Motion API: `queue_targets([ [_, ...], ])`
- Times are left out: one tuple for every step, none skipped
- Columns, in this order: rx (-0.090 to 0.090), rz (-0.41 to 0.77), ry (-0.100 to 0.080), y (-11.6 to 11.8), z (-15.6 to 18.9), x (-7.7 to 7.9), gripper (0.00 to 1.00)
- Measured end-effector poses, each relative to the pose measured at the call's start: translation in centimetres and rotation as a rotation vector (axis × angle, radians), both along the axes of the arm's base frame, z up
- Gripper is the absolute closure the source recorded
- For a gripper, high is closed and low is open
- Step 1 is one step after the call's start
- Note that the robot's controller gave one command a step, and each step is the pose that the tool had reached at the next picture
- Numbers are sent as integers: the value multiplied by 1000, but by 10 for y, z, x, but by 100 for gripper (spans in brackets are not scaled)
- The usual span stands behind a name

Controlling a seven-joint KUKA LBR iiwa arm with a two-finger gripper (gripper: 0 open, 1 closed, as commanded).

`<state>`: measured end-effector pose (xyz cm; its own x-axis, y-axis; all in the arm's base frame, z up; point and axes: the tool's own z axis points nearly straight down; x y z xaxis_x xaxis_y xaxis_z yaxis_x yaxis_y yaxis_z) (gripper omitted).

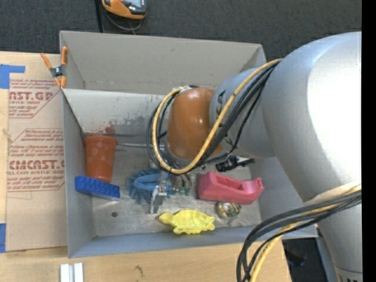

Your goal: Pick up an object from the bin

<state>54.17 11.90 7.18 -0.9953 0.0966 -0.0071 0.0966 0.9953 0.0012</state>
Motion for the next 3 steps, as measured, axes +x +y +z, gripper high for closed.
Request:
queue_targets([
  [0,7,6,-1,-1,4,0],
  [2,0,3,1,3,2,100],
  [2,1,3,1,3,2,100],
])
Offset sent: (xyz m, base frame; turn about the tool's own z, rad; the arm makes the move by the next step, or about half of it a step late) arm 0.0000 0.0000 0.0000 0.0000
